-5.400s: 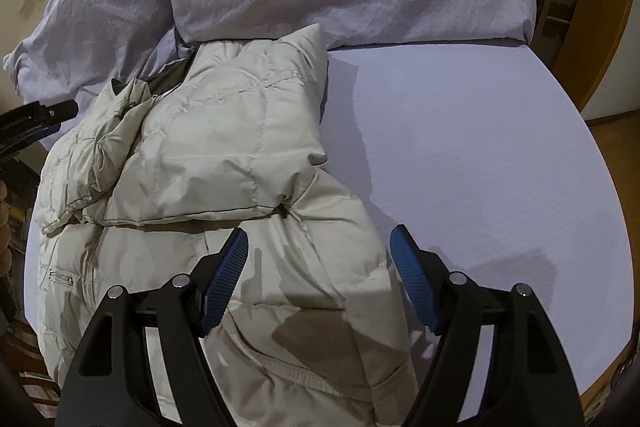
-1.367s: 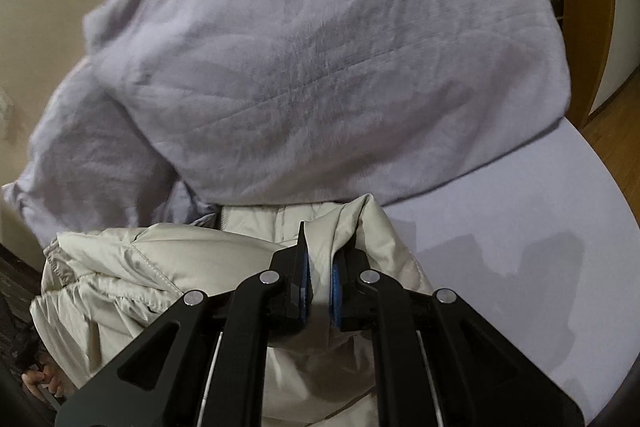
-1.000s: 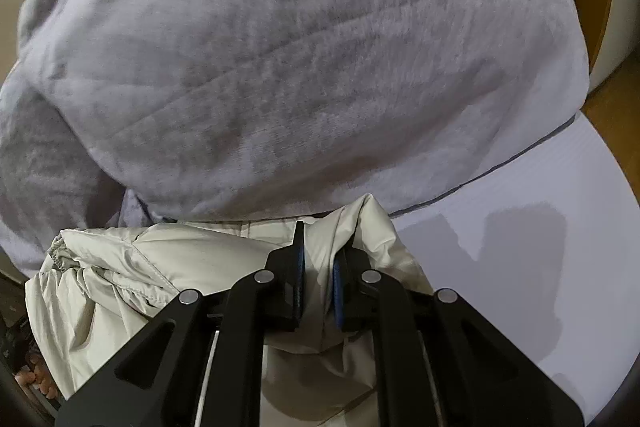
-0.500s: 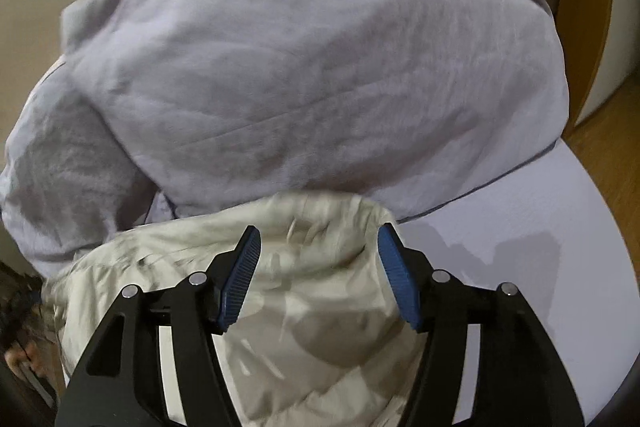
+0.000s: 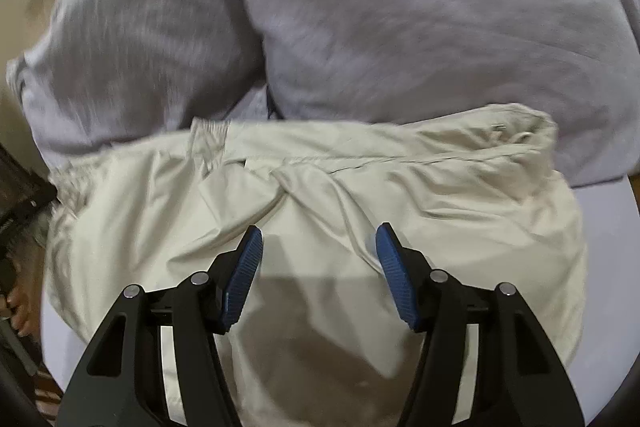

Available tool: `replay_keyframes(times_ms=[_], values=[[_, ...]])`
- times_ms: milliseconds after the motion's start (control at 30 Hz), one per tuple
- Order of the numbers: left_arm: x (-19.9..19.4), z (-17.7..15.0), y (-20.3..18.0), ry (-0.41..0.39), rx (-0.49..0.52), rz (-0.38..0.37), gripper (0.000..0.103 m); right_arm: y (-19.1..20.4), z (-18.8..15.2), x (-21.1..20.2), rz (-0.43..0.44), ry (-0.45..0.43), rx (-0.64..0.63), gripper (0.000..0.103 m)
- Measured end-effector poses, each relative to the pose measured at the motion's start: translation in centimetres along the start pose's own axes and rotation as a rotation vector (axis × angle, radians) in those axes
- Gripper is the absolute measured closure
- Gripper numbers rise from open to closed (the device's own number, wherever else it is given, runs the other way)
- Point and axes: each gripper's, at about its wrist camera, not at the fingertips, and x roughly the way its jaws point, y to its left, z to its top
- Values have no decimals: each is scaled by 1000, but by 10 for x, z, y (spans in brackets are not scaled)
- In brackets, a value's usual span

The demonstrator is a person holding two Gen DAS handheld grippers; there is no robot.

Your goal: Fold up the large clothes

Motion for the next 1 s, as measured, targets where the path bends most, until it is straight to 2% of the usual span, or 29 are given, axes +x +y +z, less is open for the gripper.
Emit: replay_keyframes(times_ms=[67,233,333,500,633,1000], values=[[8,-4,-11,19,13,-13,32,2,-1,13,-21,27,-10,54],[19,-5,-28,24,34,-28,32,0,-1,37,-39,57,-28,86],[21,-4,-40,10,57,-37,32,1,1,45,-55,38,-36,95],[30,-4,-59,1,85,-53,32,4,6,57,-80,4,-33,98],[48,-10,-70,9,112,-23,30,11,14,75,-87,-13,-31,99],[90,-7,-70,13,95,45,25,18,34,104,-86,-45,-42,98]])
